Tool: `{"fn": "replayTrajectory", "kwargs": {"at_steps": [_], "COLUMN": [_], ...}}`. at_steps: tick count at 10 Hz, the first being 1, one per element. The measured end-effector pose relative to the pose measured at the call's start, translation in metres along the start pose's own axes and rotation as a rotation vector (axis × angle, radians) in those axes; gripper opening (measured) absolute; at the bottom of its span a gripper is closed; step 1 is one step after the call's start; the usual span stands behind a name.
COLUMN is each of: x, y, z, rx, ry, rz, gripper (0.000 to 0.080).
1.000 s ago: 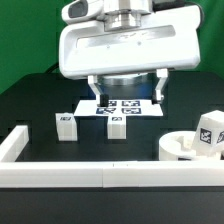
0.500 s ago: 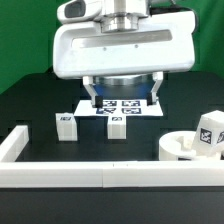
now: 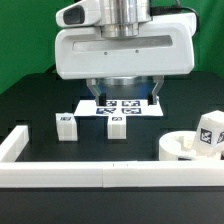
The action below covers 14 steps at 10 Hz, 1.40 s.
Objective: Assemble stool
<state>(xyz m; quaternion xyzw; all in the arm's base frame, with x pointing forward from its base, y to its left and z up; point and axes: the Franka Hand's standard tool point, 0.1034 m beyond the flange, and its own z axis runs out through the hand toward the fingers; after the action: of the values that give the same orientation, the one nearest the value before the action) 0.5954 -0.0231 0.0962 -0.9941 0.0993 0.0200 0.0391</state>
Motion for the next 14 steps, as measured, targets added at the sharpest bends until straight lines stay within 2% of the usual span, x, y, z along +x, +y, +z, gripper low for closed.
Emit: {"fn": "replayTrajectory", "kwargs": {"at_steps": [2,3,5,6,7,9,10,11,12,14], "x": [-0.001,-0.003,-0.018,-0.022,-0.033,-0.032,-0.047,-0.051,-0.048,-0.049], "y": [-0.001,0.001,0.01,0.015,0.016,0.015,0.017,0.016,0.011,0.01], "z": [0.003,0.009,0.021,0.028,0.027,0.03,0.032,0.04,0.046,0.045], "rx": [0.012,-0.012,-0.058,-0.06,-0.056,-0.059,-0.074,-0.082,-0.091,-0.094], "ry": [-0.123,-0.145,-0.255,-0.283,-0.384,-0.495,-0.624,-0.705,-0.702,-0.697], "rz": [0.0,-0.072,-0.139,-0.125,-0.115,-0.115,-0.112,-0.114,-0.121,-0.114], "gripper": [0.0649,0.0649,0.0649,0.0649,0.0649,0.0649,0.0649,0.0649,0.0649,0.0649]}}
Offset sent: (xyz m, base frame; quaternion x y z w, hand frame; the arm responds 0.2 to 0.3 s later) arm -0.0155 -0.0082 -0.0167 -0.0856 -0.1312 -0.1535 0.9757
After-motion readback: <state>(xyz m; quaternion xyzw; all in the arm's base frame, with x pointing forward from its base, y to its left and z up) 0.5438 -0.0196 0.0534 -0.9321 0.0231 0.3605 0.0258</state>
